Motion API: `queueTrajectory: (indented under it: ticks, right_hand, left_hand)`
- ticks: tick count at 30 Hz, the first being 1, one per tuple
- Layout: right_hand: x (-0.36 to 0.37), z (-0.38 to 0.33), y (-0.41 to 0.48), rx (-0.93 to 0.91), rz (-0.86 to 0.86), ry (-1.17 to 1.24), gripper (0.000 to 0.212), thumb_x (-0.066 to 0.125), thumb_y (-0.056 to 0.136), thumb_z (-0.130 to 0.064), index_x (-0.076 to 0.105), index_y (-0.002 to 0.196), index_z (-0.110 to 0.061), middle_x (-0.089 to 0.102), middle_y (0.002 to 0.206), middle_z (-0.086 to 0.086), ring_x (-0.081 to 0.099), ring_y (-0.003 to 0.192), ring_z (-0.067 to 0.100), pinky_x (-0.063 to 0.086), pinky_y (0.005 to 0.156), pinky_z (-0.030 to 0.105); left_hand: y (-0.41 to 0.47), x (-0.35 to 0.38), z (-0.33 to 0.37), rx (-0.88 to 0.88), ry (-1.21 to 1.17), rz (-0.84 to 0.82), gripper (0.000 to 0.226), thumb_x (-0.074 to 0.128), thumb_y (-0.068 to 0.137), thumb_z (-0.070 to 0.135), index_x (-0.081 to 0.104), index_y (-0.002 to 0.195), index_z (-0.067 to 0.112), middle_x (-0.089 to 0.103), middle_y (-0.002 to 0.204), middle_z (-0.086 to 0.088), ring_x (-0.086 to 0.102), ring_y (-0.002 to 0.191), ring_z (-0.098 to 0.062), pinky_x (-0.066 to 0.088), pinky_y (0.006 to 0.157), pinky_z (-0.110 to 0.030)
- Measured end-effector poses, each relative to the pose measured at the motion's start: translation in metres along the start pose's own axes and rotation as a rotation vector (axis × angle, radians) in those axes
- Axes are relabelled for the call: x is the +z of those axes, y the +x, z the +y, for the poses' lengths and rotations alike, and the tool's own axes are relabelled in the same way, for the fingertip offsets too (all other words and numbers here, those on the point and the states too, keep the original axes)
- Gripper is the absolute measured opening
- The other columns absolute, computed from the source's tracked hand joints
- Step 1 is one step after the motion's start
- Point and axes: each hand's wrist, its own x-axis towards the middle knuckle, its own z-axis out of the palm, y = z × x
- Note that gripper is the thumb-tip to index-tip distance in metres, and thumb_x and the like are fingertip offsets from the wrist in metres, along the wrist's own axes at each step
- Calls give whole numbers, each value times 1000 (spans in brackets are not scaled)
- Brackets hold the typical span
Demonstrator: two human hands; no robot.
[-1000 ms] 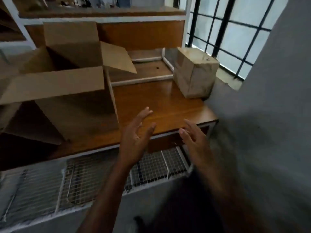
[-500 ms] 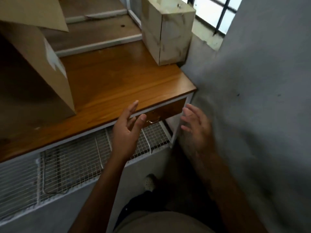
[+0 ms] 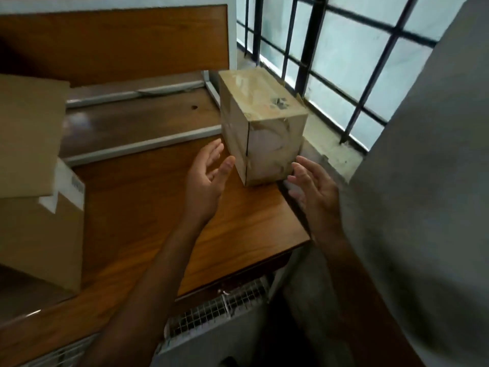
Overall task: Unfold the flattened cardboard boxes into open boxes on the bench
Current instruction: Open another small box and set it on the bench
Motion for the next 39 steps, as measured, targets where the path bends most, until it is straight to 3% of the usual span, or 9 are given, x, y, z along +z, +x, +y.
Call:
queueTrajectory:
  ticks: [8,12,14,16,19,25,29,34,39]
  right_hand:
    - [2,1,146,-39,84,-196,45,60,90,-43,61,130,-24,69,121,-2,66,108,10,57,90,43]
    - [1,12,209,-27,200,-337,51,61,93,-36,50,140,-19,58,138,3,57,120,14,47,96,34]
    - [3,22,233,55,150,-393,58,60,91,-42,45,144,-22,54,143,4,52,127,20,45,103,45]
    - [5,35,252,193,42,-247,50,55,89,-50,56,132,-25,67,126,6,64,115,26,53,95,52]
    - [10,41,254,271,-30,11,30,47,99,-36,65,109,-15,74,97,14,74,86,31,61,74,47]
    - [24,30,242,198,-122,49,25,44,103,-31,64,112,-19,74,97,11,74,88,29,61,77,43]
    - [47,15,214,47,-221,-59,18,51,99,-37,63,110,-41,75,96,-5,74,88,14,60,81,45]
    - [74,7,172,-137,-412,-323,68,20,90,-72,60,132,-36,57,126,-18,49,116,7,37,97,37]
    - [103,15,161,-304,-593,-753,41,48,95,-53,63,128,-32,56,136,-5,49,125,15,39,107,41]
  left_hand:
    - [127,49,7,-29,81,95,54,57,94,44,42,143,25,48,147,-1,46,132,-15,42,103,-34]
    - [182,73,2,-209,12,143,61,61,93,39,38,147,21,45,144,-2,49,120,-13,44,83,-24]
    - [201,81,-6,-353,-47,131,70,65,90,40,32,148,20,46,133,4,52,113,-14,46,83,-28]
    - [216,87,-17,-545,-228,66,72,71,85,38,37,145,16,56,130,-2,63,106,-20,54,88,-37]
    - [216,94,-20,-628,-473,-99,30,54,97,32,59,120,13,70,113,-13,70,93,-27,59,79,-39]
    - [196,84,-20,-561,-666,-10,31,45,101,30,57,123,13,73,99,-10,71,88,-24,56,68,-36]
    - [171,50,-26,-582,-774,95,32,45,100,29,58,123,12,75,89,-10,73,78,-24,57,63,-35]
    - [108,-12,-60,-693,-842,250,32,47,99,33,61,117,11,74,93,-12,73,77,-27,60,57,-37]
    - [50,-63,-94,-854,-671,333,24,44,101,21,64,108,8,66,95,-14,61,85,-28,52,71,-39]
